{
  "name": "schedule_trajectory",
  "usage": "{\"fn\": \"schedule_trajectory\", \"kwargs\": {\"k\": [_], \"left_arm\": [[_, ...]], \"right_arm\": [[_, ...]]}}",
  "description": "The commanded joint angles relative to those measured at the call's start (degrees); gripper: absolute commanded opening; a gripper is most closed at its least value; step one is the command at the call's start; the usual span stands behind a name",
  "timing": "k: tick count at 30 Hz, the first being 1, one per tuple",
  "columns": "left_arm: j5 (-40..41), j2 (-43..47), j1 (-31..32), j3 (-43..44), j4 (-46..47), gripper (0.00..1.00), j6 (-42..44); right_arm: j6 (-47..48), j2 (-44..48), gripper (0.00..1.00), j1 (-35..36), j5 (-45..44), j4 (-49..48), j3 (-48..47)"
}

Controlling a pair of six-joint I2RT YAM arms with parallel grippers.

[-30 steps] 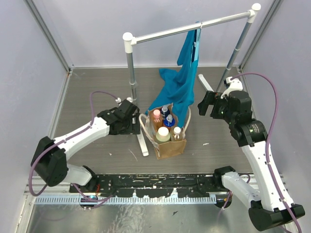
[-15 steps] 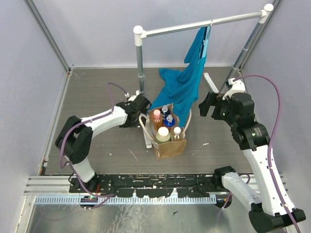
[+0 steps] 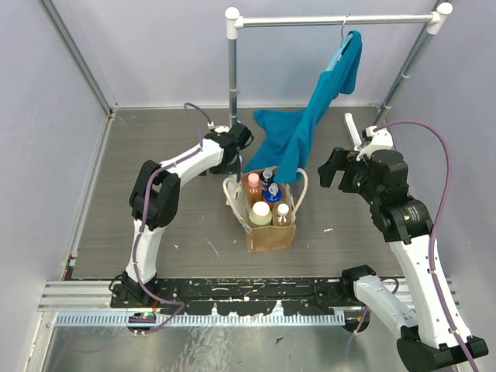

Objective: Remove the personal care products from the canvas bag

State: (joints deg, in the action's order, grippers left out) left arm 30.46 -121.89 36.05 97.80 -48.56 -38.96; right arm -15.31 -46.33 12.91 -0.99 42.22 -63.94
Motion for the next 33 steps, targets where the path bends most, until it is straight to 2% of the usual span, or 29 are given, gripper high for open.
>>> {"fn": "schedule_trajectory", "kwargs": {"k": [1,7,10,16,21,22,23,24,25,29,33], "left_arm": [[1.0,-4.55,-3.79,10.32,-4.76,0.99,0.96],[3.49,-13.45,-8.46,29.84,-12.16,0.99,3.79],[6.1,-12.97,-10.02,33.71,-12.72,0.99,4.34],[2.5,-3.32,-10.84,25.12,-8.44,0.99,4.75],[-1.15,7.25,-9.97,14.51,-7.24,0.99,3.47],[-3.34,9.16,-9.61,12.68,-6.04,0.99,4.5],[-5.93,10.41,-9.25,11.75,-6.24,0.99,5.37],[-6.99,11.54,-8.61,11.6,-7.3,0.99,5.94],[-6.47,12.36,-7.6,12.06,-9.52,0.99,6.27],[1.19,16.57,-1.61,11.9,-15.54,0.99,7.61],[1.76,22.25,2.64,7.64,-16.75,0.99,6.9]], "right_arm": [[0.11,1.11,1.0,0.18,0.11,-1.04,-2.91],[-0.32,-0.4,1.0,0.11,-0.31,-0.23,-3.65],[-0.5,-1.47,1.0,0.16,-0.3,-0.16,-3.8],[-0.07,-4.02,1.0,0.19,1.33,-5.0,-4.75],[0.24,-10.95,1.0,0.12,3.06,-10.97,-11.38],[0.14,-12.62,0.97,0.17,3.12,-12.02,-13.46],[0.04,-14.56,0.89,0.14,3.19,-13.0,-16.23],[-0.29,-16.62,0.83,0.18,3.13,-13.54,-19.14],[-0.52,-18.84,0.8,0.19,2.88,-13.78,-22.11],[-1.08,-30.24,0.89,0.18,1.81,-11.57,-36.24],[-2.4,-39.16,0.95,0.46,4.38,-10.19,-47.56]]}}
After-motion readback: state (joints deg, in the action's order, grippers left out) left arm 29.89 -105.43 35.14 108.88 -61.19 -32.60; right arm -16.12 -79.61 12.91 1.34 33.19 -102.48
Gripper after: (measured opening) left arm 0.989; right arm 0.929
